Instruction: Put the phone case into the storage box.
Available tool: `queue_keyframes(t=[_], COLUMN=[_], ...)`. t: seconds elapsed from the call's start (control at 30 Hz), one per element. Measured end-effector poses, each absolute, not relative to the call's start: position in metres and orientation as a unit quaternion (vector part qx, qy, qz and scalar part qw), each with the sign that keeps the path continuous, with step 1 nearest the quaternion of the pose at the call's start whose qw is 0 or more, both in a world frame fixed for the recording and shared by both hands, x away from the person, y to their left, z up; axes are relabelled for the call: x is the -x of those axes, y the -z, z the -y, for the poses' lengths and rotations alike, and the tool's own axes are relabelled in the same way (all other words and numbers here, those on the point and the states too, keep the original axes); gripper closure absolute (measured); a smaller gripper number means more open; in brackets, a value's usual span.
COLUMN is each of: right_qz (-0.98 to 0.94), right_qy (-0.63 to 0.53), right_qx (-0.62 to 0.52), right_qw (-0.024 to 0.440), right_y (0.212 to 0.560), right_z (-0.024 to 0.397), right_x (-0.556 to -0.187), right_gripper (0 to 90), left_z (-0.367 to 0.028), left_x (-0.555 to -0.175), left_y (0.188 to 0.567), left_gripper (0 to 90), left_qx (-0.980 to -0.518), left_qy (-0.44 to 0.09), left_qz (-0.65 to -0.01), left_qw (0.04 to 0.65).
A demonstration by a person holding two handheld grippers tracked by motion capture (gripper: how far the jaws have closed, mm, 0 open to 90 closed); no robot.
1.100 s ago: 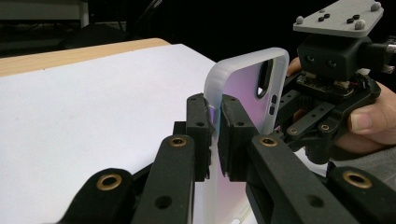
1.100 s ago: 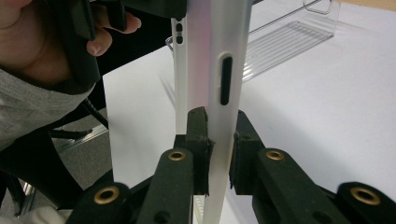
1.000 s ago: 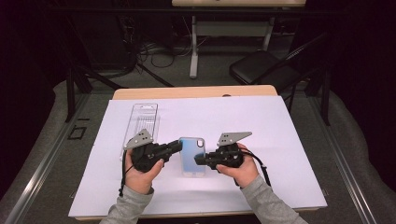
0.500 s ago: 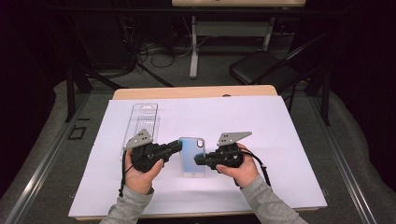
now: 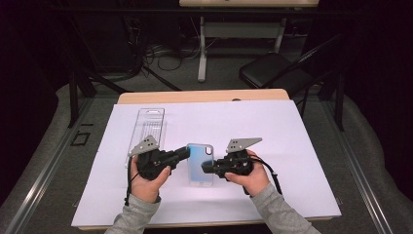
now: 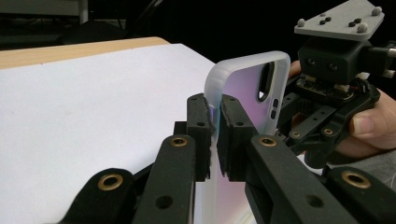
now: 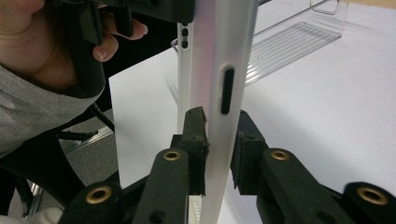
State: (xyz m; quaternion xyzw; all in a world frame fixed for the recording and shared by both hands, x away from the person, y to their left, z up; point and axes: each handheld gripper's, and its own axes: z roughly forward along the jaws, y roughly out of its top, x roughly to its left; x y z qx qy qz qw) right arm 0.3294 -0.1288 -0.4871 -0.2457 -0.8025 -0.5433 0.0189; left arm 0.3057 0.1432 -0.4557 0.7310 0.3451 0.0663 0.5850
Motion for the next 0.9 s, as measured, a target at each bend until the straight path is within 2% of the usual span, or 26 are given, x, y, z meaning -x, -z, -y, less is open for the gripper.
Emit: queue_keyframes(t=[0.43, 0.7, 0.9], right_qz=[0.805, 0.806, 0.808], right_qy=[0.544, 0.543, 0.540], right_qx=[0.239, 0.236, 0.235], right_qw=[0.009, -0.011, -0.022], right_y=[0.487, 0.489, 0.489], right_z=[0.126, 0.125, 0.126], right_x=[-0.329, -0.330, -0.331], right_gripper=[60.4, 48.4, 42.6], left_z=[-0.148, -0.153, -0.156], left_x=[-0.309, -0.311, -0.312], left_y=[0.458, 0.459, 0.460], left_gripper=[84.6, 84.6, 84.6], left_qx=[-0.726, -0.720, -0.718], left_qy=[-0.072, -0.077, -0.080], left_qz=[-0.357, -0.365, -0.368], left_qw=[0.583, 0.586, 0.586])
